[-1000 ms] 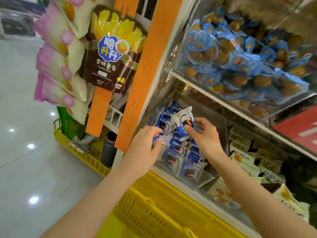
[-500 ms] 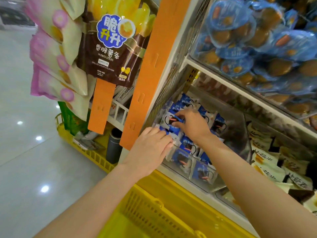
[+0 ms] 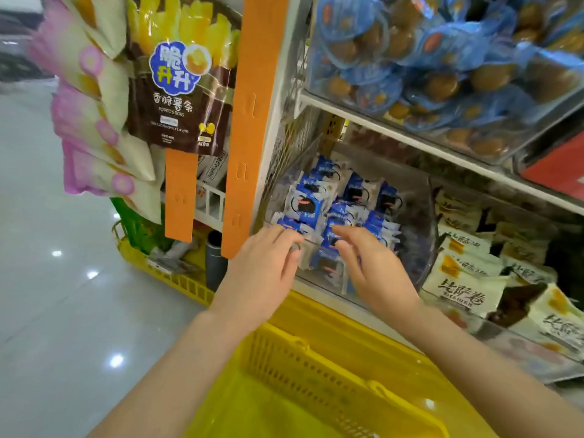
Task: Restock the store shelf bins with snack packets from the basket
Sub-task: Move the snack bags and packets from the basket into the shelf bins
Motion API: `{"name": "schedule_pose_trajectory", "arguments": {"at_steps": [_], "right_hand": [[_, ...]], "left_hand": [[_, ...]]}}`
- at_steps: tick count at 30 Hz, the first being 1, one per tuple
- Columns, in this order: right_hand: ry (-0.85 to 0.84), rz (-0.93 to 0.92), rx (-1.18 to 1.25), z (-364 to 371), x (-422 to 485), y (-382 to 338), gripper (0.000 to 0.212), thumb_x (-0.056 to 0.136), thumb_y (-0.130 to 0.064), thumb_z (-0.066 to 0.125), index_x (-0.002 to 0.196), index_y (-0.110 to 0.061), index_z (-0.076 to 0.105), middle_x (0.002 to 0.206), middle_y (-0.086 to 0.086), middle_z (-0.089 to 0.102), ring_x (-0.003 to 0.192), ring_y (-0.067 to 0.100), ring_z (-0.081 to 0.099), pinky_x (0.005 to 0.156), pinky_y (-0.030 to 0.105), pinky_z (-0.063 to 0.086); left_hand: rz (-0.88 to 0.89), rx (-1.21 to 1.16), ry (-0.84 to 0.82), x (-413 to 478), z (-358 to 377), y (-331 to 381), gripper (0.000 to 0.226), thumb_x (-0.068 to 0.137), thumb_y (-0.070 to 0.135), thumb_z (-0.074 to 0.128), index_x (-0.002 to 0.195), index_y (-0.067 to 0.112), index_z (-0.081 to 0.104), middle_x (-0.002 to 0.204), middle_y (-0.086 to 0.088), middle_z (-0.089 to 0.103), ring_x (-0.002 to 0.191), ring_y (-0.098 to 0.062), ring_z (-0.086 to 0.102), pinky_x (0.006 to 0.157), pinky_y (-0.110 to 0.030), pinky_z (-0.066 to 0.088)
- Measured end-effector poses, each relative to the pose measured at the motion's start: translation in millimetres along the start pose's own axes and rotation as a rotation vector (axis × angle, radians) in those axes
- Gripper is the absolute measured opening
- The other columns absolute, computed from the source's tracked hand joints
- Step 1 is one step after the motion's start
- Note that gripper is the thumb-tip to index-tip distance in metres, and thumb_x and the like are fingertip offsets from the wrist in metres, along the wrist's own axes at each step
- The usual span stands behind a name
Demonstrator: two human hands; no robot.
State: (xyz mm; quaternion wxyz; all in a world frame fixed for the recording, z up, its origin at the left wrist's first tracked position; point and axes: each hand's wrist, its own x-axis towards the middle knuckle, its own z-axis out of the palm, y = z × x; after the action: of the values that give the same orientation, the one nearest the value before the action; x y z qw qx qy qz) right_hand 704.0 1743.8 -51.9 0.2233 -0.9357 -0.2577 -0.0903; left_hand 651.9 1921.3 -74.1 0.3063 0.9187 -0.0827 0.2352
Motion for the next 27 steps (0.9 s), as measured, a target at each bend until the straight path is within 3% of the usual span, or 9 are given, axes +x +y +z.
{"name": "schedule_pose_trajectory", "arguments": {"at_steps": [4,7,9,11,13,15,17,22,27], "right_hand": [[0.047,-0.22,-0.093,15,-70,18,0.033,0.098,-0.022,0.042,0.124,-0.006,0.057,0.128,0.006,0.058,0.124,0.018,0.049,0.104,0.027,0.035],[0.024,-0.213,-0.05,45,-121,41,0.035,0.097,-0.028,0.038,0.114,-0.007,0.061,0.114,0.005,0.064,0.111,0.015,0.052,0.096,0.024,0.038],[-0.038,-0.109,-0.045,76,-155,61,0.022,0.092,-0.021,0.053,0.108,-0.008,0.062,0.103,0.006,0.065,0.098,0.018,0.059,0.086,0.026,0.047],[-0.206,0.032,-0.139,109,-183,83,0.028,0.08,-0.013,0.073,0.105,-0.006,0.064,0.099,0.009,0.066,0.092,0.024,0.066,0.077,0.029,0.053],[-0.487,0.207,-0.222,138,-208,107,0.036,0.092,-0.023,0.059,0.124,-0.008,0.053,0.122,0.008,0.056,0.114,0.022,0.056,0.092,0.025,0.044],[-0.636,0.402,-0.237,163,-233,135,0.04,0.101,-0.03,0.036,0.136,-0.013,0.039,0.141,0.005,0.039,0.13,0.02,0.038,0.103,0.024,0.031],[-0.684,0.561,-0.218,178,-251,156,0.038,0.1,-0.028,0.037,0.134,-0.012,0.039,0.142,0.007,0.036,0.13,0.022,0.036,0.103,0.026,0.031],[-0.637,0.947,-0.029,203,-265,175,0.049,0.096,-0.016,0.049,0.137,0.003,0.03,0.138,0.022,0.036,0.122,0.036,0.044,0.091,0.036,0.04],[-0.633,1.051,-0.065,222,-261,182,0.045,0.093,-0.01,0.054,0.13,0.008,0.034,0.118,0.028,0.056,0.106,0.039,0.057,0.071,0.036,0.044]], "left_hand": [[-0.074,0.01,0.062,-59,18,-3,0.021,0.092,0.017,0.045,0.106,0.013,0.06,0.098,0.001,0.057,0.091,-0.013,0.047,0.078,-0.028,0.037],[-0.261,0.031,-0.079,-113,43,-23,0.028,0.093,0.021,0.041,0.11,0.009,0.06,0.102,-0.008,0.058,0.093,-0.028,0.055,0.08,-0.045,0.046],[-0.385,0.092,-0.183,-145,57,-43,0.027,0.094,0.018,0.043,0.113,0.006,0.059,0.105,-0.014,0.058,0.096,-0.034,0.055,0.082,-0.048,0.045],[-0.524,0.149,-0.262,-171,67,-63,0.028,0.093,0.012,0.047,0.118,0.003,0.056,0.111,-0.018,0.057,0.1,-0.038,0.054,0.086,-0.047,0.043],[-0.638,0.161,-0.295,-188,74,-78,0.033,0.093,0.011,0.048,0.124,0.002,0.051,0.118,-0.02,0.052,0.103,-0.039,0.052,0.086,-0.046,0.042],[-0.721,0.129,-0.268,-198,79,-88,0.036,0.095,0.016,0.044,0.13,0.006,0.045,0.125,-0.017,0.048,0.107,-0.039,0.053,0.085,-0.046,0.042],[-0.78,0.114,-0.23,-202,84,-98,0.036,0.097,0.025,0.039,0.13,0.012,0.044,0.127,-0.013,0.051,0.109,-0.036,0.054,0.084,-0.043,0.042],[-0.766,0.184,-0.232,-204,92,-116,0.027,0.098,0.034,0.034,0.114,0.019,0.05,0.095,-0.013,0.064,0.088,-0.036,0.062,0.066,-0.034,0.035],[-0.778,0.223,-0.228,-199,95,-115,0.027,0.098,0.03,0.035,0.113,0.015,0.051,0.096,-0.015,0.063,0.091,-0.037,0.06,0.07,-0.038,0.04]]}}
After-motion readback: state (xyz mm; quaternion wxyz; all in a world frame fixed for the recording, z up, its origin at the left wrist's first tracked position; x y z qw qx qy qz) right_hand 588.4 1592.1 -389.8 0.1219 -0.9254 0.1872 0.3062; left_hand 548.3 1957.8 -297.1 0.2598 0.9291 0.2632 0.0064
